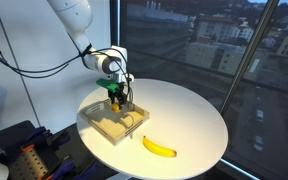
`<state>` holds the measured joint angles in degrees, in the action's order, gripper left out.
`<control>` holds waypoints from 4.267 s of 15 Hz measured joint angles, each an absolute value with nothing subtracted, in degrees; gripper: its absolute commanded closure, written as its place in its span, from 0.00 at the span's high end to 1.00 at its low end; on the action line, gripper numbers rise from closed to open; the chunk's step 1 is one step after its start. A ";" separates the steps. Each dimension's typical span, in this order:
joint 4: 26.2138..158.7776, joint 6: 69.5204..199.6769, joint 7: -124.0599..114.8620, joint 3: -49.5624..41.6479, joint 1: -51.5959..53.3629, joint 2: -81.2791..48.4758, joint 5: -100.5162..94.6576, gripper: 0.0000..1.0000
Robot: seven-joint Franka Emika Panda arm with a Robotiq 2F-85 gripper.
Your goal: Remove the yellow fruit from the crate and put it on the table
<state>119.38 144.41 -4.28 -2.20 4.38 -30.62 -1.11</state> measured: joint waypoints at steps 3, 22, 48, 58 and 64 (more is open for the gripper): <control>119.38 143.69 -4.25 -2.19 4.32 -29.57 -1.11 0.43; 119.51 133.64 -4.03 -2.19 2.87 -20.96 -1.11 0.43; 119.44 131.44 -4.28 -3.04 0.78 -15.59 -1.11 0.43; 119.26 133.97 -4.41 -4.60 -1.58 -16.25 -1.11 0.43; 117.96 134.65 -4.41 -5.39 -3.18 -17.95 -1.11 0.43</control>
<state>117.96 134.65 -4.41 -5.39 -3.18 -17.95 -1.11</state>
